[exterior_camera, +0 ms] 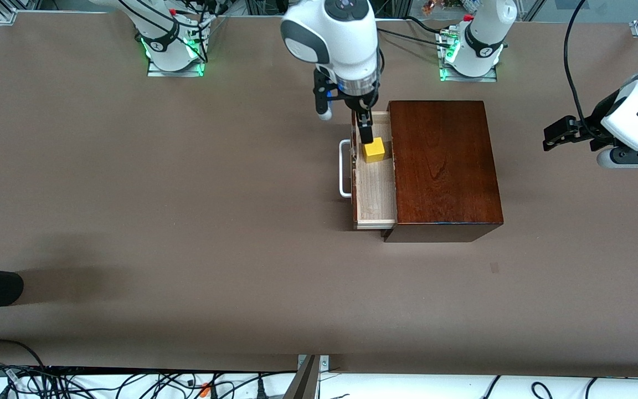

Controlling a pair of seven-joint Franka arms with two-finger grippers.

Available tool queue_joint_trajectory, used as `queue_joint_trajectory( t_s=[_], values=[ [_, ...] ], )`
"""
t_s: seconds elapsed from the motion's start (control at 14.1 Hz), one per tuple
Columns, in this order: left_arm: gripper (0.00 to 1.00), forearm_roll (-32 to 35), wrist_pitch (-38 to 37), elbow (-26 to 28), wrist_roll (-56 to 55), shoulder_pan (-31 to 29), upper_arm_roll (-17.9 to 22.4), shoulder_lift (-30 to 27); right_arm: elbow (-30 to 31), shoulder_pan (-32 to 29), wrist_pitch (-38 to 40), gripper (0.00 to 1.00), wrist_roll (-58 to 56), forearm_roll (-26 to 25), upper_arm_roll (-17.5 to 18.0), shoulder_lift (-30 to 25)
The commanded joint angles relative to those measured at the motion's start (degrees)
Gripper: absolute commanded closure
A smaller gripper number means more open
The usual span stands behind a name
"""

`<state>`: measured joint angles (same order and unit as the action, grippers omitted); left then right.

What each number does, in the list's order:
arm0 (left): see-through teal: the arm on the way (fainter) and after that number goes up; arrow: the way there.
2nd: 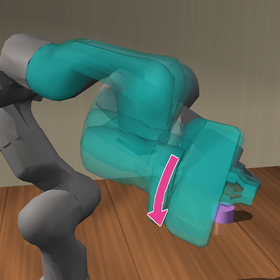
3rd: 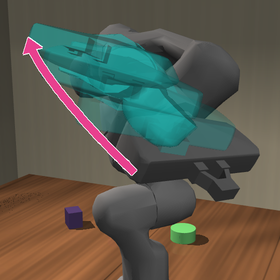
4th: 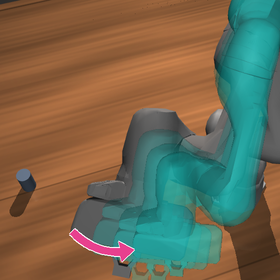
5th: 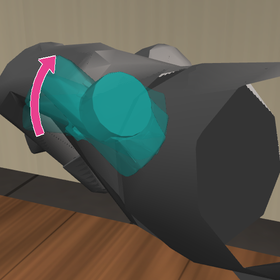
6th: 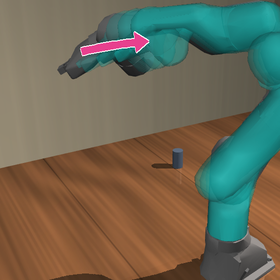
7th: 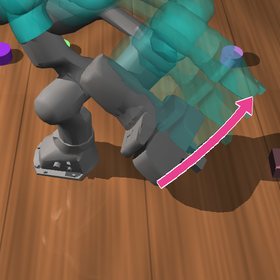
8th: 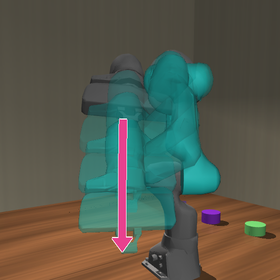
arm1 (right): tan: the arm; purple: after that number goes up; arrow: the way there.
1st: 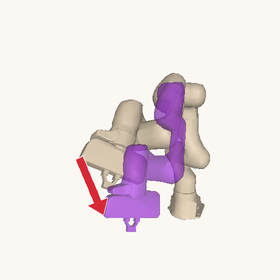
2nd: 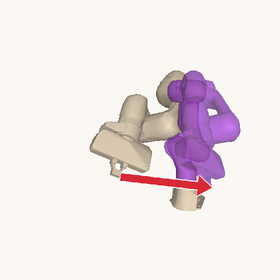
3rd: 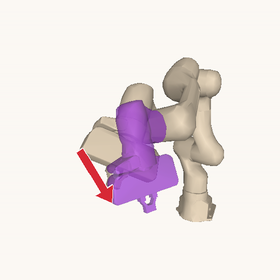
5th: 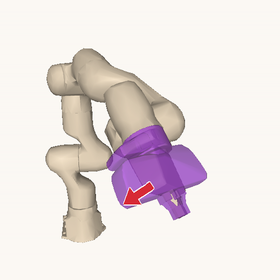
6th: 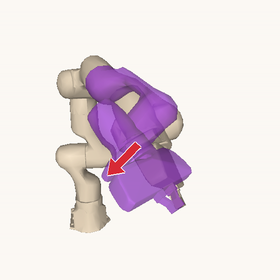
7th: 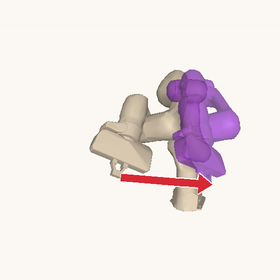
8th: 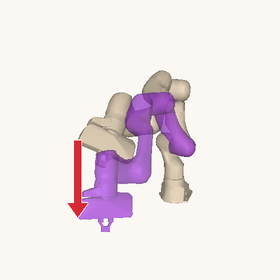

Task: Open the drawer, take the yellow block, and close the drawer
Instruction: 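Lower the right gripper into the drawer over the yellow block, then close the right gripper on the yellow block and lift it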

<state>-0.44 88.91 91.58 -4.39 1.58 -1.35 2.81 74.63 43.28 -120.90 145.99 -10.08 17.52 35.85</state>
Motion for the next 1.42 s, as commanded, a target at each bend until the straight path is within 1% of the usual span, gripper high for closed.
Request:
queue_joint_trajectory(
  t_s=[0.0,0.21,0.43,0.57,0.99,1.06,1.13,1.28,1.35],
  values=[
    [0.00,0.5,-0.9,0.1,0.2,-0.2,-0.2,-0.4,-2.6,1.2,-1.5,0.00,1.1,-3.7,-0.8,3.4],
    [0.00,0.5,-1.0,0.0,0.2,-0.2,-0.2,-0.3,-2.6,1.2,-5.0,0.00,1.0,-4.3,-1.3,5.8],
    [0.00,0.5,-1.2,0.0,0.2,-0.2,-0.2,-0.3,-2.6,1.5,-6.7,0.00,1.0,-4.4,-1.3,7.3],
    [0.00,0.5,-1.2,0.0,0.2,-0.2,-0.3,-0.4,-2.6,2.3,-8.0,0.00,1.0,-4.9,-2.2,8.3],
    [0.00,0.4,-1.4,0.0,0.3,-0.2,-0.2,-0.4,-2.5,3.1,-9.0,0.00,1.0,-4.9,-2.2,10.8],
    [0.00,0.4,-1.4,0.0,0.3,-0.2,-0.2,-0.4,-2.5,3.1,-9.0,0.03,1.0,-4.9,-2.2,10.9],
    [0.00,0.4,-1.4,0.0,0.3,-0.2,-0.3,-0.4,-2.5,3.1,-9.0,0.25,1.0,-4.9,-2.2,10.9],
    [0.00,0.4,-1.4,0.0,0.3,-0.2,-0.2,-0.4,-2.5,3.1,-9.0,0.71,0.6,-4.9,-2.2,10.7],
    [0.00,0.4,-1.4,0.0,0.3,-0.2,-0.2,-0.4,-2.5,3.0,-8.6,0.85,0.4,-4.8,-2.1,10.4]
  ],
)
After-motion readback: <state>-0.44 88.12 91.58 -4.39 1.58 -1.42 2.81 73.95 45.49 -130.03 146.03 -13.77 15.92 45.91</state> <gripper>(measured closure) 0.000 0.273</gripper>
